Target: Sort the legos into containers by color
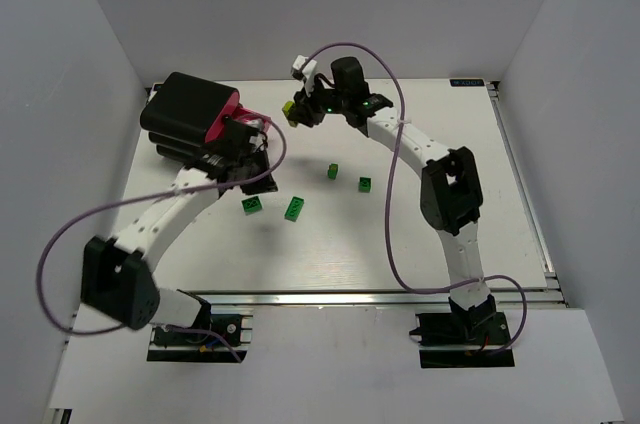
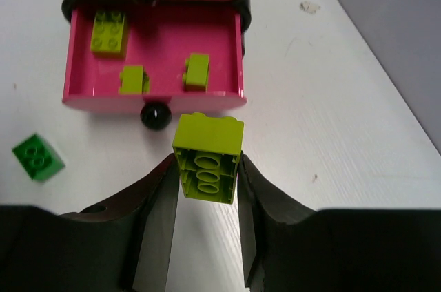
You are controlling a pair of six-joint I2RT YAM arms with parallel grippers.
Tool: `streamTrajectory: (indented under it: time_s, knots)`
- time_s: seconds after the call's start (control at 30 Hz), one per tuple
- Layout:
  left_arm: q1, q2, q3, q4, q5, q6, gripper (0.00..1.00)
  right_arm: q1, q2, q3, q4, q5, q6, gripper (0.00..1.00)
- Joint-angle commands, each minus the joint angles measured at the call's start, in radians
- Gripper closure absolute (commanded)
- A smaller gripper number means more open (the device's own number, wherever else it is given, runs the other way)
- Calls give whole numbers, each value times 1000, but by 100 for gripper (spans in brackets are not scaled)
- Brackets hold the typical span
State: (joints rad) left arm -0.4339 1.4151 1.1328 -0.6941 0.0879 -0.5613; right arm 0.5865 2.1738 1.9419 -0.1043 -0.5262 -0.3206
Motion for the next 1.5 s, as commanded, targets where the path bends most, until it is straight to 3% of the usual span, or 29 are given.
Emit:
streamTrajectory:
  time_s: [0.0,0.07,0.13,0.23,0.43,0.57,0.77,0.8,0.93,1.03,1.27,1.47]
  knots:
    - [6,-203,-30,-142,-204,-75,90,24,55,104,170,-64,150,100]
    - [6,-273,-41,-232,-296,-123,89,36,73,82,250,-116,184,100]
    - [6,-375,-45,-316,-356,-204,70,62,95,72,368,-136,224,100]
    - [6,-494,-53,-404,-459,-319,53,101,154,103,493,-152,290,100]
    - [6,-610,-48,-484,-505,-410,51,160,291,221,658,-61,371,100]
    - [6,-634,-24,-525,-520,-427,50,203,349,256,742,44,335,100]
    - [6,-671,-7,-532,-548,-427,50,216,371,238,735,98,269,100]
    - [6,-671,-8,-532,-550,-424,50,214,366,229,730,106,246,97]
    - [6,-667,-22,-507,-545,-413,49,213,353,212,703,106,215,53]
    - [6,-659,-25,-473,-542,-399,49,210,331,204,693,91,212,41]
    - [6,-659,-45,-427,-530,-390,49,207,267,147,686,74,241,39]
    - [6,-680,-71,-391,-516,-390,49,187,164,78,709,123,293,50]
